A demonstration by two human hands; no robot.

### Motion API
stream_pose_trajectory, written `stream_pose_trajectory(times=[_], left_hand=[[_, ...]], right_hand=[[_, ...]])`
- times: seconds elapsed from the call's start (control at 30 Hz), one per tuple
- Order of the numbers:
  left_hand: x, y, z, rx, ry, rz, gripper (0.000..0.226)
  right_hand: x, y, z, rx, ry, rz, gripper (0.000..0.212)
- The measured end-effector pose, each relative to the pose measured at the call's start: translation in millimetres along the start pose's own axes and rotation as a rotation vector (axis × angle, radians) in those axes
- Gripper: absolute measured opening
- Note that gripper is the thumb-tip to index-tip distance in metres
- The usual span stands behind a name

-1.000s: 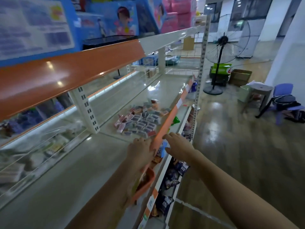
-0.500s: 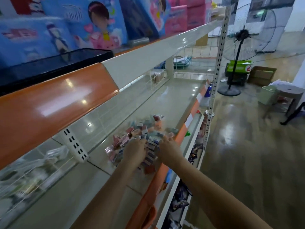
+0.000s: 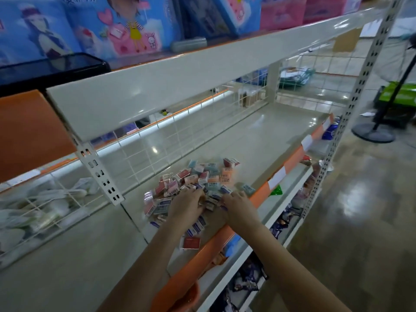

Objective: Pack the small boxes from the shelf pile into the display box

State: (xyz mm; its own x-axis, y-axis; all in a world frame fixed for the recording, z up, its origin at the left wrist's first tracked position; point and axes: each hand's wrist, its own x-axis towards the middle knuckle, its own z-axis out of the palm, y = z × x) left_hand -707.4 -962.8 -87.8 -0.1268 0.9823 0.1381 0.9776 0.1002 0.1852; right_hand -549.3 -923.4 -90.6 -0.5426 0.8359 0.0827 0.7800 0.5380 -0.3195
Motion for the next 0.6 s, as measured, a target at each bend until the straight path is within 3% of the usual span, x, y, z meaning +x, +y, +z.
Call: stream_pose_trajectory(times=[0.13, 0.3, 0.47, 0.6], left_hand=[[-2, 0, -1, -0.051, -0.019, -0.025, 0.025], [-14, -2, -14, -0.341, 0.058, -0.147, 0.009], [-53, -17, -31, -0.607, 0.055, -0.300, 0.017], [-104, -33, -42, -0.704, 0.185, -0.432, 0.022]], right_hand=[[3, 12, -3, 0.076, -0.014, -0.044, 0.026], [8, 20, -13, 0.241, -0.022, -0.119, 0.028], [7, 4, -19, 0.446, -0.003, -0.250, 0.030], [-2, -34, -16, 0.542, -0.062, -0.415, 0.030]])
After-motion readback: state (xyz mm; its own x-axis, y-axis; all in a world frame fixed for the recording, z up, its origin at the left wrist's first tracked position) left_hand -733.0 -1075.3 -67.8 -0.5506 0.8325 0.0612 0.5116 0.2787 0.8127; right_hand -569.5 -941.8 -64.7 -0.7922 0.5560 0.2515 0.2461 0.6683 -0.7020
